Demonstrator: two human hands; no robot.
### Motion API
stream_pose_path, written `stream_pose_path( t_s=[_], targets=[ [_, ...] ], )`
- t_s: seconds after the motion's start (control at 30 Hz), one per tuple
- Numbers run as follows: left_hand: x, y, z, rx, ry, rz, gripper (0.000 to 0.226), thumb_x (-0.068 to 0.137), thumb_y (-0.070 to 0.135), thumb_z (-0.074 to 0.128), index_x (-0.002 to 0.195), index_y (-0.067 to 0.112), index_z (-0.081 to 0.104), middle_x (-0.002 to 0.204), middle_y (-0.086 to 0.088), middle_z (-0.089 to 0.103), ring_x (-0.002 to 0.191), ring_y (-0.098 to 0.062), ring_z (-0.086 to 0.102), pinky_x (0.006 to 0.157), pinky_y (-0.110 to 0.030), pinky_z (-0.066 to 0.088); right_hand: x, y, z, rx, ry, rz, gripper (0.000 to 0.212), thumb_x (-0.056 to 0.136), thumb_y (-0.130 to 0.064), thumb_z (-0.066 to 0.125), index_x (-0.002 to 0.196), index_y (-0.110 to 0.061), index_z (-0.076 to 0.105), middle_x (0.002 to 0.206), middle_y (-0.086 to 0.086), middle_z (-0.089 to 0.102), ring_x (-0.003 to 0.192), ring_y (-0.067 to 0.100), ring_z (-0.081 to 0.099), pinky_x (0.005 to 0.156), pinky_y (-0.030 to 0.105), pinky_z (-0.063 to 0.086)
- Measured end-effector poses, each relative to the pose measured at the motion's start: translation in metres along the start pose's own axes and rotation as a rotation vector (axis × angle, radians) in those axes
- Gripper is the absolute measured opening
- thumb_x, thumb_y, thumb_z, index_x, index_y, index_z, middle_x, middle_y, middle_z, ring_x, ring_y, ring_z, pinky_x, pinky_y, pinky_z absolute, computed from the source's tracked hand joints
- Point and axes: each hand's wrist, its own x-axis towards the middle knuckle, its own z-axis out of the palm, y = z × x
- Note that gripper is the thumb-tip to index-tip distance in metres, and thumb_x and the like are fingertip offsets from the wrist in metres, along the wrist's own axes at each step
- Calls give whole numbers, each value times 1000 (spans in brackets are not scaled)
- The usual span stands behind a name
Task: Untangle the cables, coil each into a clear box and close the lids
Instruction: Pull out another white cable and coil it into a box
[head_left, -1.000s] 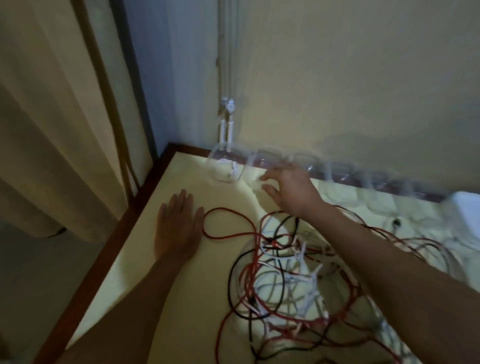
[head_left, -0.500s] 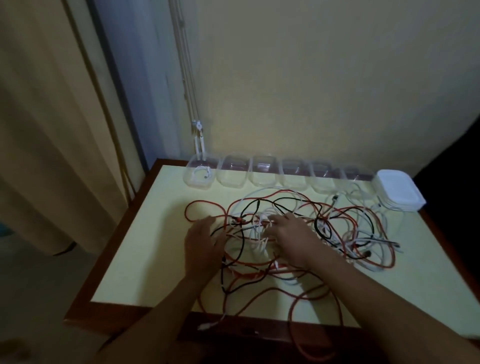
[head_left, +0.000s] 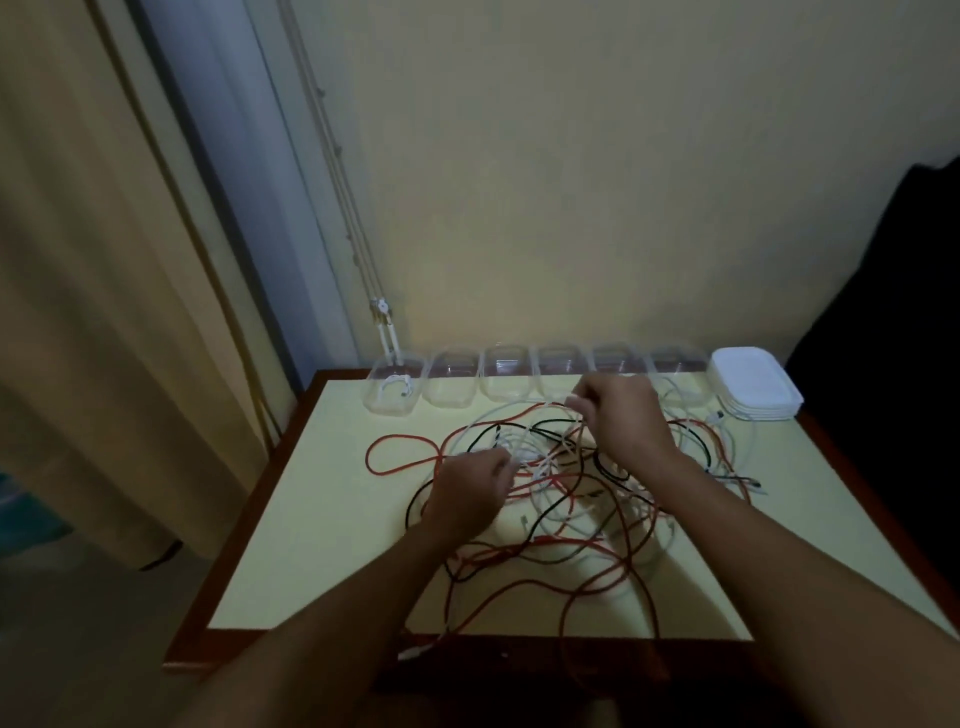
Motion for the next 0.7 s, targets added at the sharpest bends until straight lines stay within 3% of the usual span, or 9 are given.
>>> stream_pose_path(
  t_s=[0.1, 0.27, 0.47, 0.57, 0.7],
  targets=[
    [28, 24, -21, -50, 42, -48, 26, 100, 35, 52, 84, 18, 65, 69, 4, 66, 62, -14, 60, 61, -33, 49, 8, 1, -31, 95, 109, 66, 20, 91, -22, 74, 73, -21, 63, 66, -2, 62, 69, 20, 60, 64, 28, 37],
    [77, 65, -58, -161, 103, -44, 22, 101, 30, 54, 90, 19, 70, 74, 6, 69, 67, -7, 65, 70, -35, 55, 10, -10, -65, 141, 49, -6, 11, 93, -20, 68, 83, -20, 72, 67, -6, 64, 69, 16, 59, 65, 26, 32],
    [113, 96, -97, -178, 257, 102, 17, 98, 27, 60, 90, 18, 71, 70, 6, 67, 65, -12, 65, 67, -33, 53, 19, -25, -86, 167, 83, -55, 20, 97, -21, 62, 80, -23, 73, 69, -9, 72, 73, 18, 69, 81, 37, 56],
    [113, 95, -104, -136, 167, 129, 16, 98, 25, 62, 89, 16, 71, 70, 3, 67, 66, -13, 64, 68, -33, 53, 25, -18, -99, 281, 257, 23, 20, 96, -17, 64, 78, -19, 74, 71, -6, 74, 68, 17, 71, 78, 46, 60],
    [101, 76, -96, -70, -92, -83, 24, 101, 28, 57, 86, 12, 68, 74, -1, 70, 70, -17, 66, 74, -38, 54, 26, -3, -107, 415, 305, 163, 22, 97, -21, 63, 77, -18, 72, 71, -5, 74, 68, 15, 73, 79, 48, 61]
  ],
)
